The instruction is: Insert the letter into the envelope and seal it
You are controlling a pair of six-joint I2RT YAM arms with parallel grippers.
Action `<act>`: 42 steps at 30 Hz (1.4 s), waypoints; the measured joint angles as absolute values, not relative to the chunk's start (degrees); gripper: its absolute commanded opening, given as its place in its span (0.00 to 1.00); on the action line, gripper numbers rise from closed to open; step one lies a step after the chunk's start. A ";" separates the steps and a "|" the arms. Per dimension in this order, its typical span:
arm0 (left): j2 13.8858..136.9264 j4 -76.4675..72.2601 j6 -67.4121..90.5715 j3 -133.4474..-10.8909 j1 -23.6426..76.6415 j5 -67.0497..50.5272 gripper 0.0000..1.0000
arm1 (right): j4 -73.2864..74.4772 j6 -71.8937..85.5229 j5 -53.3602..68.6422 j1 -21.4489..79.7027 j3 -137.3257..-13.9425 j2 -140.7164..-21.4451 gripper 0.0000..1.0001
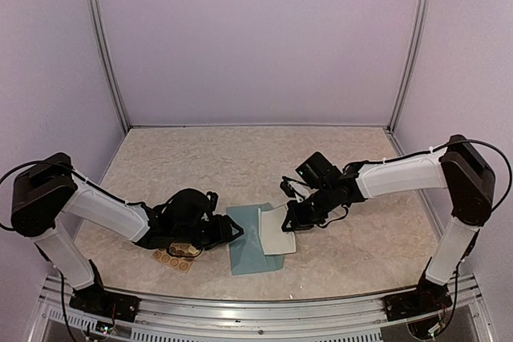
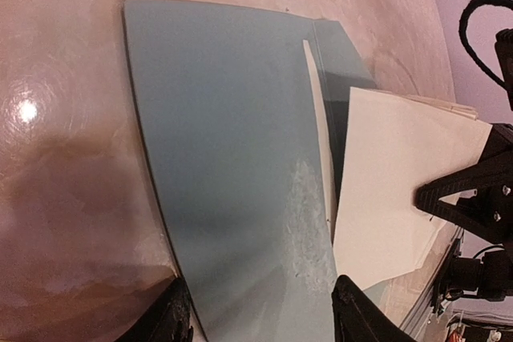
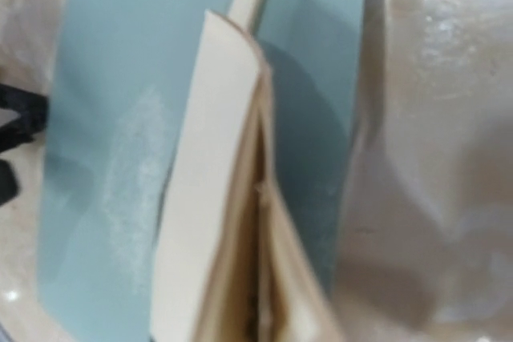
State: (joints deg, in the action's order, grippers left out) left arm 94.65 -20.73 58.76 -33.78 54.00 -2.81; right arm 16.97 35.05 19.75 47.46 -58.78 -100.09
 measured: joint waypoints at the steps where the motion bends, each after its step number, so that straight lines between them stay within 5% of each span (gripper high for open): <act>1: 94.65 -20.73 58.76 -33.78 54.00 -2.81 0.57 | 17.32 34.96 19.44 47.53 -59.05 -100.44 0.00; 42: 94.48 -21.23 58.43 -33.19 53.95 -4.10 0.55 | 30.65 35.44 13.56 49.23 -67.83 -107.00 0.00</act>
State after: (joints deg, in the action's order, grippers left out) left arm 94.48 -21.23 58.43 -33.19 53.95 -4.10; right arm 30.65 35.44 13.56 49.23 -67.83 -107.00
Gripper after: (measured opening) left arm 0.555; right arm 0.004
